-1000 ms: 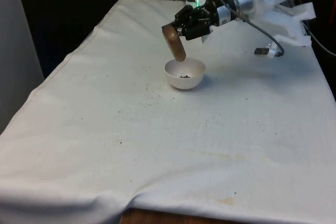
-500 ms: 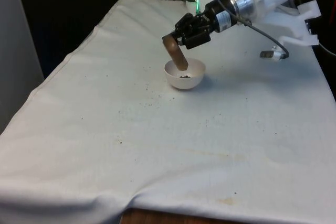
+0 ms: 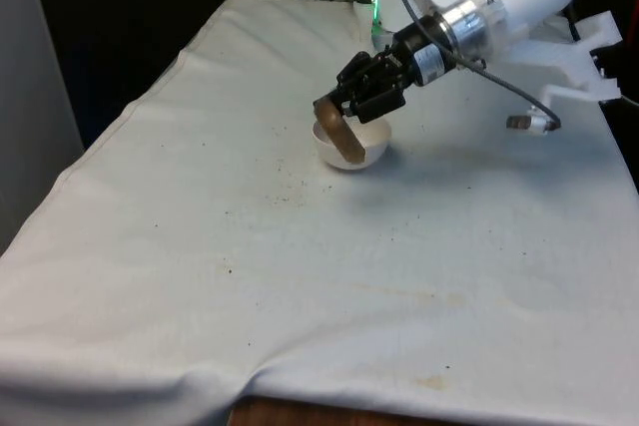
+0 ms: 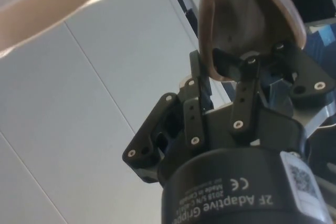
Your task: Pour the coffee beans from the cup into the bowl.
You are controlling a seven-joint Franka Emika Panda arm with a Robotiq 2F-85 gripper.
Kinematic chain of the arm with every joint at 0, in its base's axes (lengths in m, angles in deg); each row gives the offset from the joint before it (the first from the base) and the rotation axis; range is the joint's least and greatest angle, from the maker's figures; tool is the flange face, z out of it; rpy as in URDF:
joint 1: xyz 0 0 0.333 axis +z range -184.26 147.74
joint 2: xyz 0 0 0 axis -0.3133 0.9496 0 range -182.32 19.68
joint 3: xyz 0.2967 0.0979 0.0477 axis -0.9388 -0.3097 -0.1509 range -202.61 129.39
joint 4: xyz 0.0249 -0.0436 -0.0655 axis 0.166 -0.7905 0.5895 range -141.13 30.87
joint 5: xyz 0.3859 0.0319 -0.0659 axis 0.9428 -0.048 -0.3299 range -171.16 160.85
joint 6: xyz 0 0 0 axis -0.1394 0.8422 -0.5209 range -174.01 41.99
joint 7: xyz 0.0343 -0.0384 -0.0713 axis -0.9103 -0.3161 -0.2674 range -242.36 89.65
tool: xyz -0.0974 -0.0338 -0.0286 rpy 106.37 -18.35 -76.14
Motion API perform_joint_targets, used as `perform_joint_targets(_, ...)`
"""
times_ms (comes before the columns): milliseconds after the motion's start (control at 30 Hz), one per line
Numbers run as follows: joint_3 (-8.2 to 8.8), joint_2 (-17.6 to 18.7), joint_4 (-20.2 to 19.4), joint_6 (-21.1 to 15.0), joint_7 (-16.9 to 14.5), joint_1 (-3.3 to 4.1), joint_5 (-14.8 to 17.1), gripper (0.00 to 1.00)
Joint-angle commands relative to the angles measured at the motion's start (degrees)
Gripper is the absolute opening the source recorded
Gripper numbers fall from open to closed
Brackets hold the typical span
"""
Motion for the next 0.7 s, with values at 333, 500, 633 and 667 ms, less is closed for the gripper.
perform_joint_targets(333, -0.06, 2.0, 2.9, -3.6, -0.5, -0.97, 2.0, 0.04)
perform_joint_targets(500, 0.40, 2.0, 3.1, -3.8, -0.3, -0.57, 2.2, 0.04)
perform_joint_targets(633, 0.40, 2.4, 4.0, -6.4, -1.1, -1.20, 3.8, 0.04)
perform_joint_targets(667, 0.46, 2.5, 4.1, -6.6, -1.2, -1.26, 4.0, 0.04)
